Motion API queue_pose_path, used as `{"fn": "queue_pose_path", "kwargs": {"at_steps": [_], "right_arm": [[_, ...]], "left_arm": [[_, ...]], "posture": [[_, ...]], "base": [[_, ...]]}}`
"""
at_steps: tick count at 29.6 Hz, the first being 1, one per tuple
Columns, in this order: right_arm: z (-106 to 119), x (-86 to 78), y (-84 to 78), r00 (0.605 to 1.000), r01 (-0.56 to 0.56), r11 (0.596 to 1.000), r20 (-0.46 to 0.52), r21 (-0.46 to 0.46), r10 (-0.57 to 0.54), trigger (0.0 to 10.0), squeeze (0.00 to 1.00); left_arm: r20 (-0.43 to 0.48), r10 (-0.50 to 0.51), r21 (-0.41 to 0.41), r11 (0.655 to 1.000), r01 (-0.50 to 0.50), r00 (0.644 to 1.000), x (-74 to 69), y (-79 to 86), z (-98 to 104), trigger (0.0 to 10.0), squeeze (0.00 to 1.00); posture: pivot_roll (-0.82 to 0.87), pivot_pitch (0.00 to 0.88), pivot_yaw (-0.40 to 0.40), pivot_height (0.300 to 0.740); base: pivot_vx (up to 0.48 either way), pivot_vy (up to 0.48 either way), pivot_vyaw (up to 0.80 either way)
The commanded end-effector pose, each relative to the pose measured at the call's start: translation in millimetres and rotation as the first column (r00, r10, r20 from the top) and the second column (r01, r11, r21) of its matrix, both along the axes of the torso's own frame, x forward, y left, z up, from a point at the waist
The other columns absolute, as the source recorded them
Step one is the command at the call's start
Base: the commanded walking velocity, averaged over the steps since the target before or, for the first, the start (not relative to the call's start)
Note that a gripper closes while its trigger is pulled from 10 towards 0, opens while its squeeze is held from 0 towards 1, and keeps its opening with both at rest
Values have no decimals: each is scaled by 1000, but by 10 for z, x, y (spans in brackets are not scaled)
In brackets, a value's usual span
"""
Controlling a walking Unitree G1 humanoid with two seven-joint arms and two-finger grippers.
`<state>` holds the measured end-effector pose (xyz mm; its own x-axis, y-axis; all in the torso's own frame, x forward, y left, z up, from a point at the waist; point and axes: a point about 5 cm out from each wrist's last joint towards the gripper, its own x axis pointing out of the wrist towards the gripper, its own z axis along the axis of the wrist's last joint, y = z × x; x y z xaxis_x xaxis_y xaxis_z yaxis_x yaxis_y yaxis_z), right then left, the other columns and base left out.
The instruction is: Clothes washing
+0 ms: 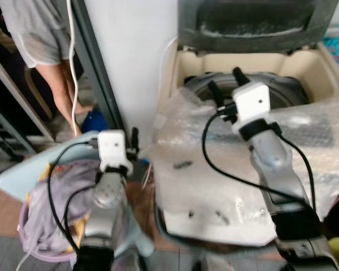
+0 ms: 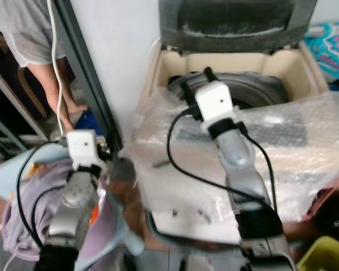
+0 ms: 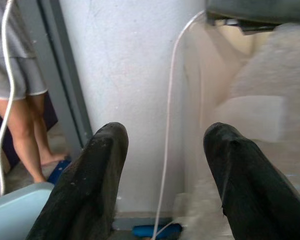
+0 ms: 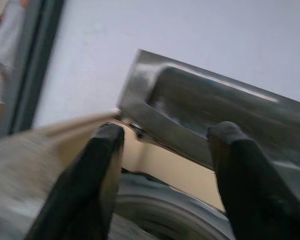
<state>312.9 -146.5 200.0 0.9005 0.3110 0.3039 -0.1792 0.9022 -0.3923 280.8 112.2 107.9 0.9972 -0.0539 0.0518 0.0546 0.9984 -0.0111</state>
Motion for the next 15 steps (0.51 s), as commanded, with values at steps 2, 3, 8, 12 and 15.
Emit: {"fn": "queue_pose_path", "kwargs": {"at_steps": [2, 3, 8, 12, 15], "right_arm": [[72, -28, 95, 999, -32, 999, 24, 18, 32, 10000, 1000], [67, -40, 114, 999, -46, 999, 17, 28, 46, 10000, 1000], [77, -74, 165, 998, -68, 995, 5, 66, 68, 10000, 1000], [60, -96, 203, 996, -85, 994, -6, 76, 85, 10000, 1000], [56, -100, 216, 996, -88, 993, -12, 82, 89, 10000, 1000]], "left_arm": [[-7, 35, -11, 999, -35, 999, -12, 63, -9, 10000, 0], [-4, 45, -7, 999, -45, 999, -9, 73, -3, 10000, 0], [-18, 86, -20, 996, -86, 996, 12, 106, 3, 10000, 0], [-17, 74, -22, 997, -74, 997, 10, 114, 9, 10000, 0], [-21, 67, -24, 997, -68, 998, 8, 107, 10, 10000, 0]], "posture": [[-104, 0, 80, 740], [-104, 0, 81, 740], [-103, 0, 86, 740], [-98, 0, 88, 740], [-96, 0, 91, 740]], "base": [[0, 0, 0], [0, 0, 0], [0, 0, 320], [0, 127, 800], [0, 330, 800]]}}
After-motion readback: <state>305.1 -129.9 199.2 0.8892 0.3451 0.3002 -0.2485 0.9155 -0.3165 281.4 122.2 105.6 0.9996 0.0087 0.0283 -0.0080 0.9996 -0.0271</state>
